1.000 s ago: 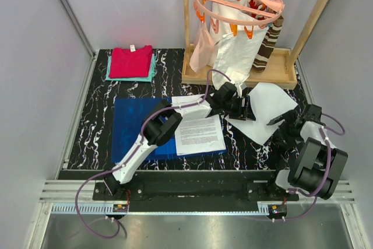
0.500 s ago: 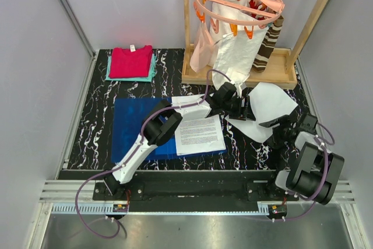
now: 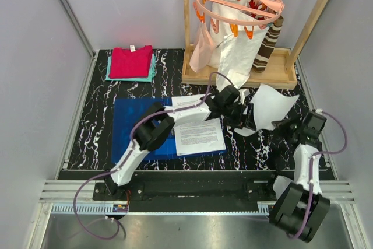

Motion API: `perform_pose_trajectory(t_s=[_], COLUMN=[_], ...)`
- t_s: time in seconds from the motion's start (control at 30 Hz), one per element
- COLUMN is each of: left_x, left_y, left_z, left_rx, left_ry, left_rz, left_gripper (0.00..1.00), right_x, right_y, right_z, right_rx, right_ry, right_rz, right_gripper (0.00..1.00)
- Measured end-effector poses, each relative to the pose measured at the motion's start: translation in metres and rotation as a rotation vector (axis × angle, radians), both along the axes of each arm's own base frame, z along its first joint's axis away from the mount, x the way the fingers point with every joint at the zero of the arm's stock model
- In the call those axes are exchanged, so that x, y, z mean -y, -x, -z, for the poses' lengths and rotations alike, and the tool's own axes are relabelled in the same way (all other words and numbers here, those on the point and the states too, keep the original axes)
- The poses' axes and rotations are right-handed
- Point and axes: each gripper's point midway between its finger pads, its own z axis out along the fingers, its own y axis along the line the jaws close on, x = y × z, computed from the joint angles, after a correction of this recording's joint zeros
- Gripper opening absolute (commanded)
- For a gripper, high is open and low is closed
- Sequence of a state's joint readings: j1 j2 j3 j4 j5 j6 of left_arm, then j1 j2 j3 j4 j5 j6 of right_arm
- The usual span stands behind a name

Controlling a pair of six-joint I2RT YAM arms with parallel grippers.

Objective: Put the files into the folder

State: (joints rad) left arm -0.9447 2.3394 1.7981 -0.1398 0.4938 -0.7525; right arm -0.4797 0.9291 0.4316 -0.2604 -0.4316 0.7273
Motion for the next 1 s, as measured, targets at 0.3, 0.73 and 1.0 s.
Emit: perform_pose_trajectory(t_s=[0.3,0.73,1.0], left_x=[-0.077,-0.319,-0.355], left_y=[0.073,0.047,0.043], left_z=[-0.270,-0.234,-0.226], left_rx=[0.372,0.576,0.597], left_ry=[0.332,0.062,-0.029], left_rz=[0.011,-0.622,-0.739], left_gripper=[0.88,0.92,0.92], right_x=[-0.049,-0.326,-0.288], right_y=[-0.031,0.046,0.006], right_z=[-0.159,-0.237,-0.214], right_rx=[0.325,0.585,0.596], right_ry=[0.309,-0.045,-0.036], right_rz=[-0.315,-1.269,-1.121], right_gripper=[0.00,0.00,0.00])
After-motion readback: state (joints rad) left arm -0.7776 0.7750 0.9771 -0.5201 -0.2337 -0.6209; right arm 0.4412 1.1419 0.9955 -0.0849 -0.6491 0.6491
